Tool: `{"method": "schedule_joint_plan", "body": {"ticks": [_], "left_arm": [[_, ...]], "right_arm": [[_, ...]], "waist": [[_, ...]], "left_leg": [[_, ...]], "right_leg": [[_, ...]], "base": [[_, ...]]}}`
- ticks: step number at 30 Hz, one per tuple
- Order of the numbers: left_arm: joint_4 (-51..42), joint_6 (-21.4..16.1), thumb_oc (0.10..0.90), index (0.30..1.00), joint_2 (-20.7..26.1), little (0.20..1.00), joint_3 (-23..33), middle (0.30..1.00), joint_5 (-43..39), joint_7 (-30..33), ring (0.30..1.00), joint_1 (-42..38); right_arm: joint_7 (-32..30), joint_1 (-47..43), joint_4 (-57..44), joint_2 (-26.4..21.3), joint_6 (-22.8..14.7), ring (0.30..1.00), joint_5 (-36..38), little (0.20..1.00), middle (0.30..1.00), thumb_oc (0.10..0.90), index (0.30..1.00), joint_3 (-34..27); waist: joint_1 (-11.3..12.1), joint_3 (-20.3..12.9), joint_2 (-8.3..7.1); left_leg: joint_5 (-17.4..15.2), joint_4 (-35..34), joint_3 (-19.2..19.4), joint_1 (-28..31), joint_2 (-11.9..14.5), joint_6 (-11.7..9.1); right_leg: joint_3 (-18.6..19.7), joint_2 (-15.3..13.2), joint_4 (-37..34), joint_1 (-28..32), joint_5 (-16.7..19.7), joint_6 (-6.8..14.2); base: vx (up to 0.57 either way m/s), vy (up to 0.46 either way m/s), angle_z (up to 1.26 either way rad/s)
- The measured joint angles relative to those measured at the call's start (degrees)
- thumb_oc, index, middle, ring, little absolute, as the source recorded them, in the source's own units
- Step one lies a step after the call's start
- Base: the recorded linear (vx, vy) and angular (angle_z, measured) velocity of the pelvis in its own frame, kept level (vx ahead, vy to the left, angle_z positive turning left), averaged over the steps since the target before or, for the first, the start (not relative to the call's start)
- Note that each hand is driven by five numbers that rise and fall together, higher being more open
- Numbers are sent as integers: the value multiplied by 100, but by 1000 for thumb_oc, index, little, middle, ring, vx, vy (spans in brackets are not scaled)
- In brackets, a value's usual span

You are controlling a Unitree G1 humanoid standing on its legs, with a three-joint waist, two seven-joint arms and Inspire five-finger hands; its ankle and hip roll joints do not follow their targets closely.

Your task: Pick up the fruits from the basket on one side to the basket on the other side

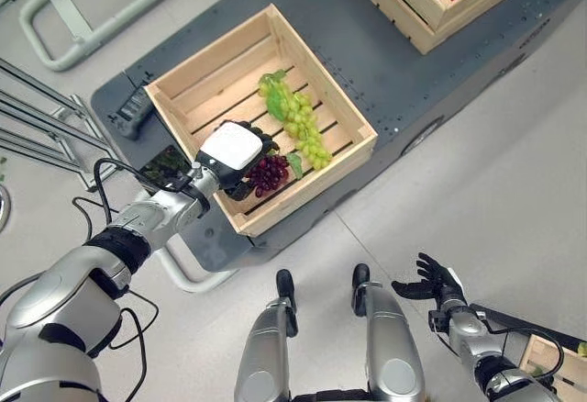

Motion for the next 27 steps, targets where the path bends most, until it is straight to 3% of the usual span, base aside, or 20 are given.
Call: {"method": "schedule_joint_plan", "body": {"ticks": [5, 12, 21, 27], "left_arm": [[194, 125, 800, 900, 5, 900, 0, 900, 231, -156, 900, -91], [249, 218, 800, 900, 4, 900, -1, 900, 312, -162, 900, -335], [680, 332, 800, 900, 5, 900, -27, 900, 782, -163, 900, -773], [931, 316, 800, 900, 4, 900, -28, 900, 1152, 527, 900, -910]], "right_arm": [[0, -184, -19, -16, 5, 900, 7, 900, 900, 800, 900, 1], [0, -285, -128, -20, 5, 900, 9, 900, 900, 800, 900, 18], [-3, -373, -182, -19, 24, 900, 199, 900, 900, 800, 900, 109], [-3, -374, -185, -5, 26, 900, 202, 900, 900, 800, 900, 222]], "waist": [[24, 22, -39], [44, 117, -224], [32, 136, -279], [19, 147, -318]], "left_leg": [[-85, 235, -66, -194, 9, -29], [-190, 532, -165, -503, 57, -50], [-299, 838, -217, -940, 123, -51], [-379, 1004, -287, -1134, 142, -62]], "right_leg": [[-16, -16, 236, -168, -104, -10], [-37, 28, 445, -368, -181, -59], [-52, 78, 566, -697, -187, -66], [-105, 94, 598, -783, -189, -63]], "base": [[-43, 2, 4], [-32, -8, 6], [-27, 1, 0], [-3, -1, 1]]}}
